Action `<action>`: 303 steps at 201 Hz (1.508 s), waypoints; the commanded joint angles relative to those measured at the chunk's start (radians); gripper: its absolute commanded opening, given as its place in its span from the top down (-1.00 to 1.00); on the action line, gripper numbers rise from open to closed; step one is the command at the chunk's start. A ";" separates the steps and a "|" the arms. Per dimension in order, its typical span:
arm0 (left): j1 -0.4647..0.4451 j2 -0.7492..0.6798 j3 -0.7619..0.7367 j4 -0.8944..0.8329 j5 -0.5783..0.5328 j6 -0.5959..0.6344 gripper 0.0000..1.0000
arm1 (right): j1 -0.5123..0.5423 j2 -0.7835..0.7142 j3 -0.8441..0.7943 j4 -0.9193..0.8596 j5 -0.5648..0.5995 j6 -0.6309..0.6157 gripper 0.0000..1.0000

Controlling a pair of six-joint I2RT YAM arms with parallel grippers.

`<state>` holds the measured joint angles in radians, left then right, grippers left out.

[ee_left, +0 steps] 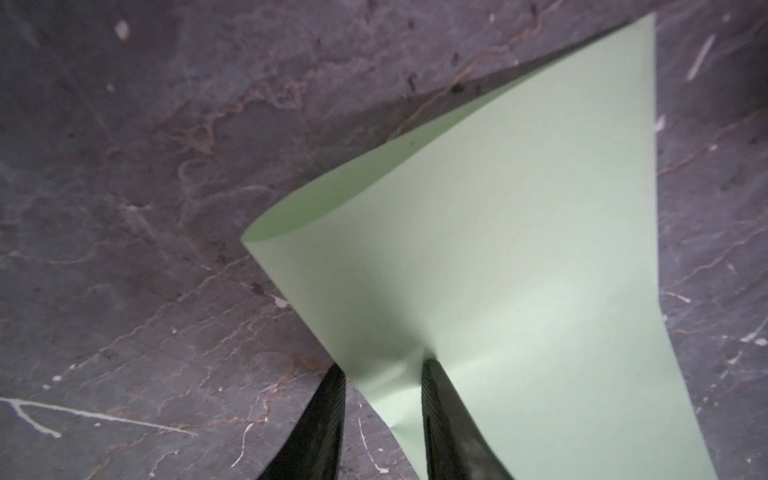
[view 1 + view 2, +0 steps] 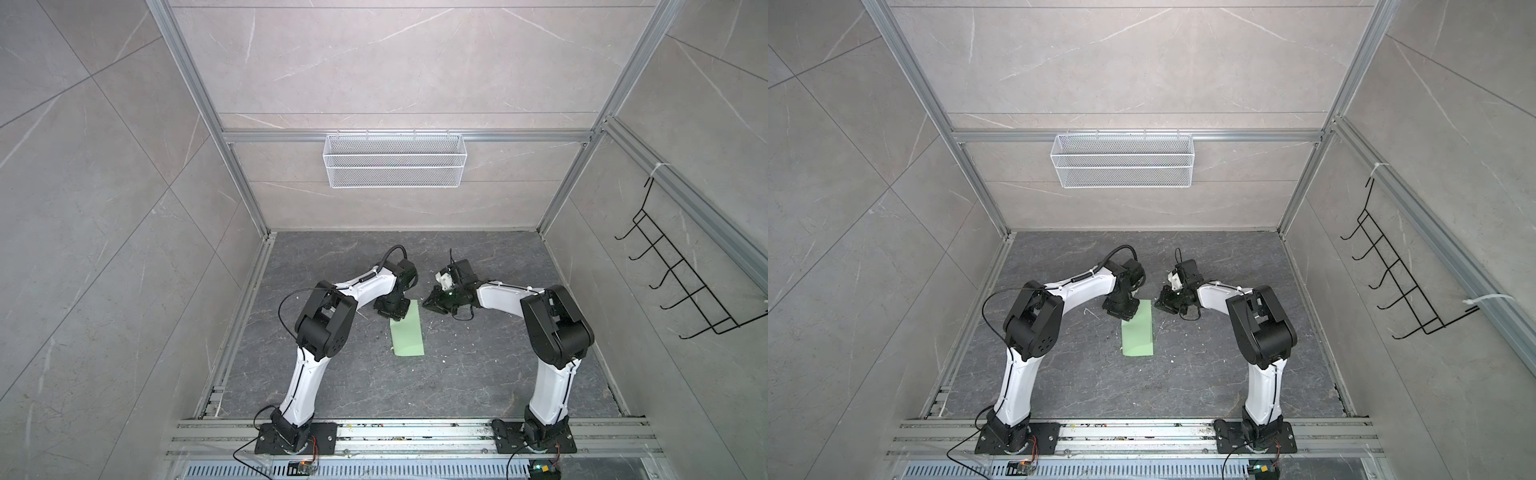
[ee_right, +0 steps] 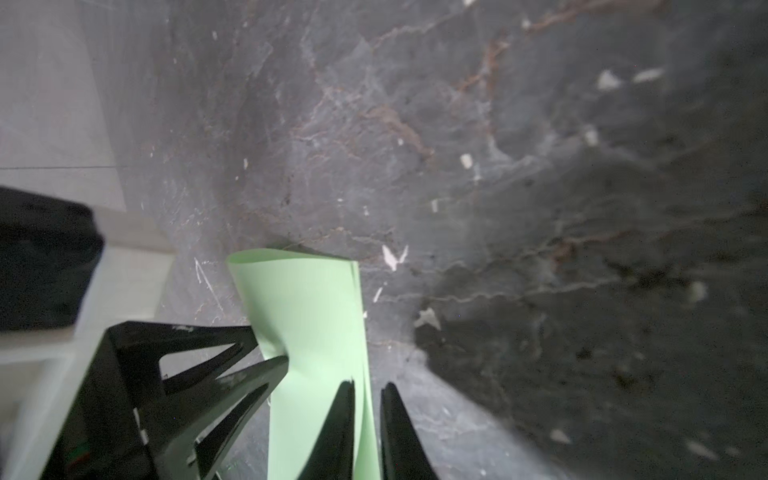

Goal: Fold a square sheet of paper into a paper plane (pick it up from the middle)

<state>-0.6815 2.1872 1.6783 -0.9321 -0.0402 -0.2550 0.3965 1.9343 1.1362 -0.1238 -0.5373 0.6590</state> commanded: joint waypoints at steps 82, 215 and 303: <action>-0.023 0.108 -0.052 -0.088 -0.070 -0.022 0.31 | 0.091 0.082 0.002 -0.003 -0.040 0.040 0.77; 0.120 -0.250 -0.061 0.217 0.287 -0.093 0.13 | 0.090 0.143 0.008 -0.182 0.096 -0.017 0.78; 0.183 -0.162 -0.285 0.501 0.547 -0.083 0.75 | 0.090 0.157 0.013 -0.201 0.112 -0.018 0.78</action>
<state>-0.5232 2.0018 1.4281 -0.5068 0.4175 -0.3511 0.4900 2.0151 1.1786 -0.1864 -0.5652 0.6582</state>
